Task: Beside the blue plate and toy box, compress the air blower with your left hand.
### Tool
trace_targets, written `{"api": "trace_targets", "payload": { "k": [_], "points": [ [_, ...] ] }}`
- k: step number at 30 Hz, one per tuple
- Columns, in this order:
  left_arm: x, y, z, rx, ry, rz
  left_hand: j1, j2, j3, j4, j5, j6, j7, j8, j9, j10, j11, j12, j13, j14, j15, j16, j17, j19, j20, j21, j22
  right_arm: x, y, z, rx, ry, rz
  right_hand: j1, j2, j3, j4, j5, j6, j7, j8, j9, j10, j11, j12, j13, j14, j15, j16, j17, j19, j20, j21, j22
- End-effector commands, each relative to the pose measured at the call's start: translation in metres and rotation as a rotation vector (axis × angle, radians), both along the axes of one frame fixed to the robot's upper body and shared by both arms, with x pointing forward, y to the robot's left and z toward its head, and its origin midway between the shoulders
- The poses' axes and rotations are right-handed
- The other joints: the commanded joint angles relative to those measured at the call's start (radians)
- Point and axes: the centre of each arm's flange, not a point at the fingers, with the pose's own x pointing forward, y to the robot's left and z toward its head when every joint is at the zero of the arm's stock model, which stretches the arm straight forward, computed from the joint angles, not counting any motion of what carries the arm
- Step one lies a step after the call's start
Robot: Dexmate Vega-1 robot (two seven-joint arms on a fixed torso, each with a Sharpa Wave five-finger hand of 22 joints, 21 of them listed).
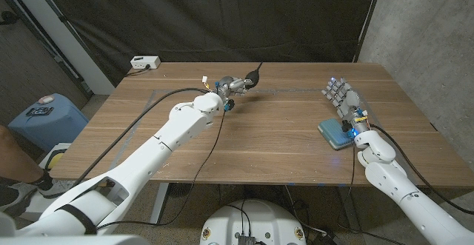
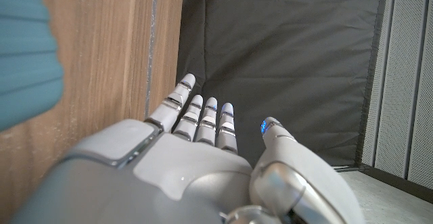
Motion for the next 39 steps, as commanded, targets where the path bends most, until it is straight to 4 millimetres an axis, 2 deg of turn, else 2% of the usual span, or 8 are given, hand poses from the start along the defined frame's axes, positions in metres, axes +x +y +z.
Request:
{"api": "trace_targets", "payload": {
  "k": [1,25,39],
  "points": [
    [0.002,-0.005,-0.004,-0.102,0.041,-0.096,-0.002,-0.001,0.001,0.003,0.002,-0.002,-0.007,-0.001,0.002,-0.001,-0.005,-0.003,0.003,-0.007,-0.002,-0.006,0.005,-0.004,-0.002,0.003,0.000,-0.006,-0.002,-0.005,-0.020,0.005,-0.014,-0.007,-0.004,0.005,-0.003,0.000,0.005,0.002,0.002,0.004,0.009,-0.001,0.003,0.003,0.006,-0.024,0.009,0.001,0.008,-0.002,-0.003,0.005],
    [0.015,-0.005,-0.012,-0.262,0.148,-0.231,-0.010,0.002,0.002,0.006,0.004,0.003,-0.012,0.002,-0.006,0.006,-0.012,-0.013,-0.004,-0.010,-0.003,-0.010,0.010,-0.007,-0.009,0.005,0.001,-0.010,0.002,-0.011,-0.049,0.024,-0.041,-0.009,-0.003,0.006,-0.004,0.000,0.007,0.001,0.002,0.004,0.009,-0.002,0.003,0.003,0.005,-0.025,0.009,0.002,0.008,0.000,-0.005,0.005],
    [0.022,0.000,-0.015,-0.297,0.188,-0.266,-0.012,0.005,0.003,0.006,0.005,0.010,-0.014,0.003,-0.013,0.012,-0.015,-0.021,-0.012,-0.010,-0.006,-0.011,0.014,-0.010,-0.010,0.006,0.001,-0.010,0.006,-0.003,-0.082,0.019,-0.047,-0.009,-0.003,0.007,-0.006,0.000,0.006,0.001,0.002,0.004,0.009,-0.004,0.003,0.003,0.003,-0.025,0.008,0.002,0.007,0.000,-0.006,0.005]
  ]
}}
